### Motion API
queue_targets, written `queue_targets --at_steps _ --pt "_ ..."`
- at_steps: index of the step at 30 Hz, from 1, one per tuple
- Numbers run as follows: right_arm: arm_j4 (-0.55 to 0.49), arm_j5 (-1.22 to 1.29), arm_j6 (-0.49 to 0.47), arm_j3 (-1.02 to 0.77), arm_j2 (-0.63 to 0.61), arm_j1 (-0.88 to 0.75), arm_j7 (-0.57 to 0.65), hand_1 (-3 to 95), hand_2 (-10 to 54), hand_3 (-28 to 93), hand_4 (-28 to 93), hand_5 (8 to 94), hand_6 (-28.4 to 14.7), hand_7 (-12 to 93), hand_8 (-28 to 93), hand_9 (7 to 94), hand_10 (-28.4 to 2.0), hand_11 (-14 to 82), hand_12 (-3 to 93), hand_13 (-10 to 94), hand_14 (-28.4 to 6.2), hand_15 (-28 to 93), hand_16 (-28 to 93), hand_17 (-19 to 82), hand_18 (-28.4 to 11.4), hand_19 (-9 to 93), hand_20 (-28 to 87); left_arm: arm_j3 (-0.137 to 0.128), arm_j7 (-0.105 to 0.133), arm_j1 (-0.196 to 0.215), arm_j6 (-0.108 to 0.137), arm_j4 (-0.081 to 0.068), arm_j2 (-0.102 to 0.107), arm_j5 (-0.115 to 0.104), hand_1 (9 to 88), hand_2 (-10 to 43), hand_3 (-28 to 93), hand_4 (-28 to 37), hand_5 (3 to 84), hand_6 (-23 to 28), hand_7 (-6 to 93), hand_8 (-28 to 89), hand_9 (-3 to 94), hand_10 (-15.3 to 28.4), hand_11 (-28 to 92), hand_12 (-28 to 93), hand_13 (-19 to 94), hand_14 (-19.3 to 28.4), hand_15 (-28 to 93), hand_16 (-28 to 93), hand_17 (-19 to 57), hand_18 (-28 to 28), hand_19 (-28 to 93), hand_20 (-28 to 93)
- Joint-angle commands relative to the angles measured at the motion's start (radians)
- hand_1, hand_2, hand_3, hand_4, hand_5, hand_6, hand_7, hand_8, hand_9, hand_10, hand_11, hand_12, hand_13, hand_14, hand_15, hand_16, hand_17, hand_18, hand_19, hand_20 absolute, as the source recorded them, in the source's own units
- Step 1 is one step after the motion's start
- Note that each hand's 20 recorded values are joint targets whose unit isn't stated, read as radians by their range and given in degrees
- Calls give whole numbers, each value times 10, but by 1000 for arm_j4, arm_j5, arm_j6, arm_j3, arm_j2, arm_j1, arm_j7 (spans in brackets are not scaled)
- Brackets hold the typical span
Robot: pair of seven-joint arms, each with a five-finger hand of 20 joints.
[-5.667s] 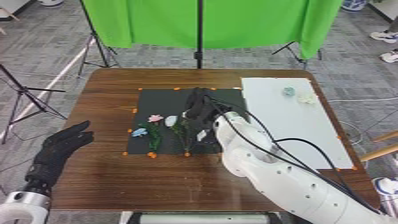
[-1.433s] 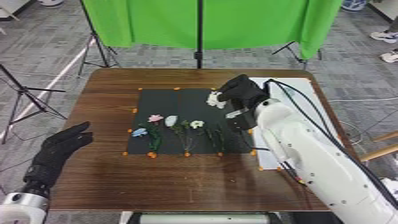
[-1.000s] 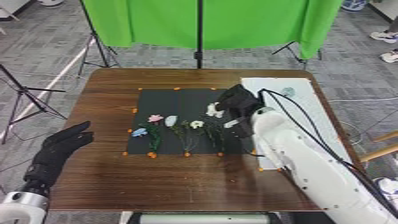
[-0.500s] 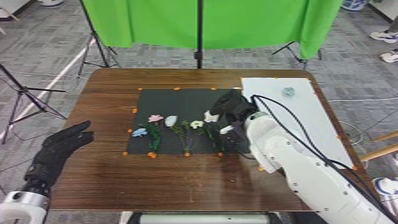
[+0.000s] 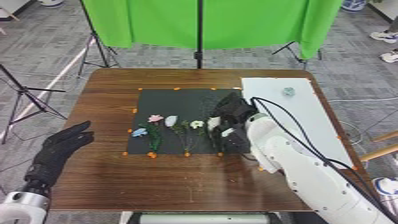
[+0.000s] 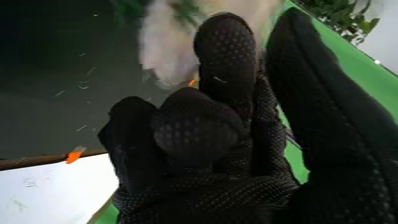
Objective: Arrange flowers
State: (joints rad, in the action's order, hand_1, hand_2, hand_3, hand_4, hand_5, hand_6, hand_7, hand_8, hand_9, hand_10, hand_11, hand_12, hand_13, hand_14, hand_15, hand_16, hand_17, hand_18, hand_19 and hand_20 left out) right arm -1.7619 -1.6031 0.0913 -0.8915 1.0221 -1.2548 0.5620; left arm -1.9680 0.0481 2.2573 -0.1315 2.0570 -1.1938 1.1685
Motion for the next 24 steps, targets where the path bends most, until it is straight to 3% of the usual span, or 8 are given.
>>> queue_targets --at_steps 1,7,10,14,17,22,24 --pt "4 -11 -15 -4 -1 -2 1 499 -95 612 -156 694 9 185 33 810 -134 434 312 862 -41 651 360 564 -185 932 557 -5 0 15 -13 -4 -9 -1 309 26 662 -104 412 56 83 -55 416 137 160 112 332 186 139 23 42 150 115 183" --pt "-16 -4 21 -40 -8 -4 -27 481 -95 628 -160 688 9 179 20 807 -137 448 307 862 -42 652 362 565 -188 932 560 -3 4 16 -15 -3 -14 1 309 25 662 -105 412 56 83 -55 416 136 158 112 330 186 137 25 42 151 114 183" --pt "-31 -72 120 -65 -29 0 -54 475 -95 631 -161 687 9 180 19 805 -137 450 306 861 -42 652 364 563 -189 932 562 -3 2 15 -14 -3 -14 1 309 25 662 -106 412 55 83 -55 415 136 158 112 330 186 137 26 42 151 114 182" --pt "22 -288 225 -64 -73 47 -33 440 -95 640 -155 689 6 185 16 775 -140 376 288 830 -55 648 368 529 -191 932 545 -6 1 19 -14 -1 -14 1 309 25 661 -107 412 55 83 -55 416 136 159 113 331 186 137 27 42 151 113 183" --pt "59 -396 128 -97 -103 70 25 372 -95 662 -142 669 0 186 -86 729 -152 332 294 789 -78 652 363 498 -198 931 524 -7 1 19 -14 -2 -12 1 309 25 661 -106 412 55 83 -55 416 136 159 113 331 186 137 27 42 151 113 183" --pt "164 -573 -43 -90 -122 135 103 309 -95 647 -119 586 -34 143 -75 625 -189 272 291 702 -130 663 354 426 -224 902 516 -7 0 21 -12 1 -9 1 309 24 661 -106 412 55 83 -55 416 137 159 113 331 186 137 27 42 151 112 183" --pt "212 -617 -55 -78 -120 153 116 297 -95 649 -116 548 -38 126 -68 581 -200 243 287 671 -146 668 350 404 -236 889 520 -7 0 19 -12 0 -10 1 310 25 660 -106 412 55 83 -55 416 137 159 113 331 186 138 27 42 151 112 183"
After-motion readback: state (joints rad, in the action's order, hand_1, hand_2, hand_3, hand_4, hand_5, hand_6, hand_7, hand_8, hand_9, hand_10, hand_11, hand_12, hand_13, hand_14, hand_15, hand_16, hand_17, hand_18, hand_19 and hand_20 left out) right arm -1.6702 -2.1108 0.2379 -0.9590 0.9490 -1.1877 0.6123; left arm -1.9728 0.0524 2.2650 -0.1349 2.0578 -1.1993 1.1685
